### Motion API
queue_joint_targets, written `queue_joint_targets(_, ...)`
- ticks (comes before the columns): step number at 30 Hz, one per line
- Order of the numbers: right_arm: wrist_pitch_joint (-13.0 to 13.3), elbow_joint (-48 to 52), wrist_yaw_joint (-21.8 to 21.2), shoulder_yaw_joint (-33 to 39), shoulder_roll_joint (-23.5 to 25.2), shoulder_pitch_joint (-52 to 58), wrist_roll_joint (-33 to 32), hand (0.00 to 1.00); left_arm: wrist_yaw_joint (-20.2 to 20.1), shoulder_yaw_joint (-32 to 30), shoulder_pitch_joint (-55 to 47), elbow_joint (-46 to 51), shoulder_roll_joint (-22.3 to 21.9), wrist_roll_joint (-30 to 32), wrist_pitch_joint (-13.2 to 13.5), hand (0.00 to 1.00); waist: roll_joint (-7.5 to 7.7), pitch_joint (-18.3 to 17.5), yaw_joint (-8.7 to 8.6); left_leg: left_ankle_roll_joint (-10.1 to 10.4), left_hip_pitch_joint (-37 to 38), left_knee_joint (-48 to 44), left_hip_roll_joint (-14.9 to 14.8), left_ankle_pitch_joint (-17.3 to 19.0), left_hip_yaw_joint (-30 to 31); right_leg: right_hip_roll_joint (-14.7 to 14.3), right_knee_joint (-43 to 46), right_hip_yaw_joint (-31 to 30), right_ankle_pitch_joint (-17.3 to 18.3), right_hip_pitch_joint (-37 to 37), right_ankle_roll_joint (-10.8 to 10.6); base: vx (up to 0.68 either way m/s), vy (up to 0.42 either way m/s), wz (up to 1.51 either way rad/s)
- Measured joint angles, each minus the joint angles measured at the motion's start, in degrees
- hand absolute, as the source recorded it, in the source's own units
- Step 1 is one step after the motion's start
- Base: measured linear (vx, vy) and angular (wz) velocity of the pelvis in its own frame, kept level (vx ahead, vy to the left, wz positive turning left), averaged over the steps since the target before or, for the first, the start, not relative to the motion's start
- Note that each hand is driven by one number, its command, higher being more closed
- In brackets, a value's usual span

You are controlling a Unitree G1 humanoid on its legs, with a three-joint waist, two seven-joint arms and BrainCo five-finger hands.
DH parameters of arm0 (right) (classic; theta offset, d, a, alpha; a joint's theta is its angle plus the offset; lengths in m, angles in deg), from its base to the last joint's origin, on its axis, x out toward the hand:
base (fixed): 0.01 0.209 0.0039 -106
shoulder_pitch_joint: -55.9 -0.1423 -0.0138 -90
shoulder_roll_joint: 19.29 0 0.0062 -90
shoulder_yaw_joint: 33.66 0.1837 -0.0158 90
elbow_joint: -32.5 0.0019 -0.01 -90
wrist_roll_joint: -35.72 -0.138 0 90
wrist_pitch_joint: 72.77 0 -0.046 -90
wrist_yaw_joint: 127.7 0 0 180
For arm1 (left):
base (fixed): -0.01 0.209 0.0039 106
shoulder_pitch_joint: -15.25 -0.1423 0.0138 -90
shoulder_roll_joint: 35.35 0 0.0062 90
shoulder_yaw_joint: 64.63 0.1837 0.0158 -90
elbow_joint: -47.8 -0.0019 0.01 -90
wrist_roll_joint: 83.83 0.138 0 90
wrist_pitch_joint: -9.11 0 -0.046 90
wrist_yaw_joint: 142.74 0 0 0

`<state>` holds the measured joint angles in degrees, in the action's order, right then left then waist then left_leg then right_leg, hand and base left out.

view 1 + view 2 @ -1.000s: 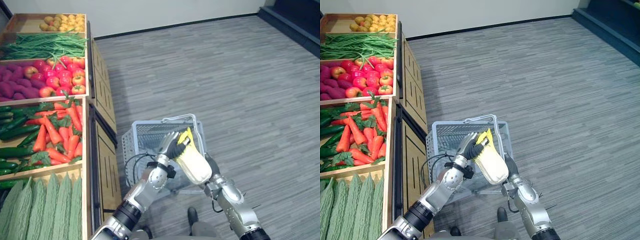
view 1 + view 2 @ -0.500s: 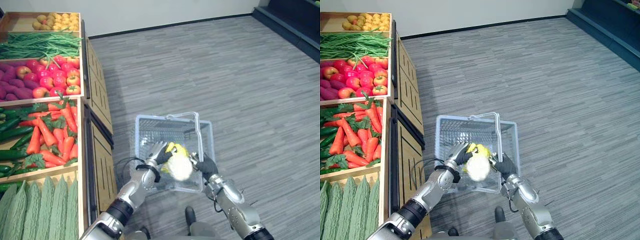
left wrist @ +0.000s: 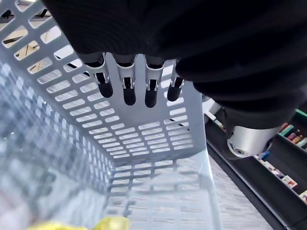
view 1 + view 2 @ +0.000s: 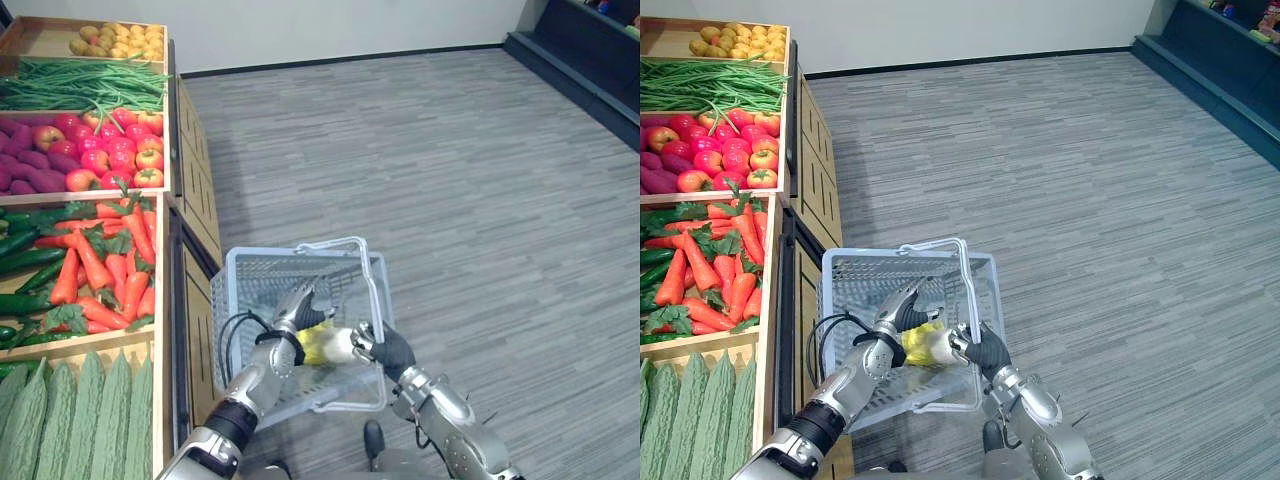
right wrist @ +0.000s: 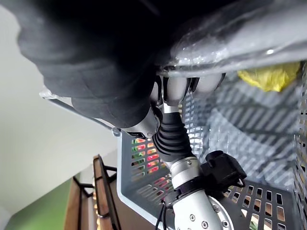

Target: Pick vegetable in the basket

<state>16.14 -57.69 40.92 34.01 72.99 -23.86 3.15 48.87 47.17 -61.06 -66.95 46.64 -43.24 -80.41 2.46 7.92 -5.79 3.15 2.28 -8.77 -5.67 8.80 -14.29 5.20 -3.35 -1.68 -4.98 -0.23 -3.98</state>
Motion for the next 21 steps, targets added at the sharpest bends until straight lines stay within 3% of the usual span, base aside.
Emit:
queue_joint_targets(9,0.0,-1.3,4.1,10.8,5.2,4.0,12.2,1.0,0.1,-1.2,-8.4,15.1,-2.4,-7.5,2.9,0.0,-0.02,0.0,0.19,0.0,-0.1,0.6,0.1,0.0,0.5,0.1,0.0,0.7,0.5,0.0,-0.2,0.0,0.002,0.02)
queue_joint_targets(11,0.1,-1.4,5.4,13.3,6.2,4.2,14.8,1.0,0.0,-3.3,-11.0,18.5,-3.4,-11.7,4.0,0.0,-0.09,-0.1,0.29,0.0,-0.1,0.7,0.1,0.0,0.6,0.1,0.0,1.3,0.6,0.0,-0.3,0.01,-0.004,0.06)
queue_joint_targets(16,0.2,-1.5,8.5,21.8,7.0,5.5,23.4,1.0,-1.7,-11.6,-19.5,27.1,-4.8,-32.1,6.7,0.0,-1.16,-0.9,0.45,0.0,-0.5,1.0,0.1,0.0,1.7,0.1,0.0,3.0,0.7,0.1,-0.4,0.01,-0.004,0.12)
queue_joint_targets(21,0.6,-3.6,9.5,27.1,7.1,6.7,27.3,1.0,-3.1,-17.7,-25.8,27.9,-4.7,-40.4,7.7,0.0,-2.36,-2.2,1.26,0.0,0.0,1.4,0.0,0.0,2.5,0.0,0.0,4.1,0.7,0.9,-0.5,0.0,0.002,0.09)
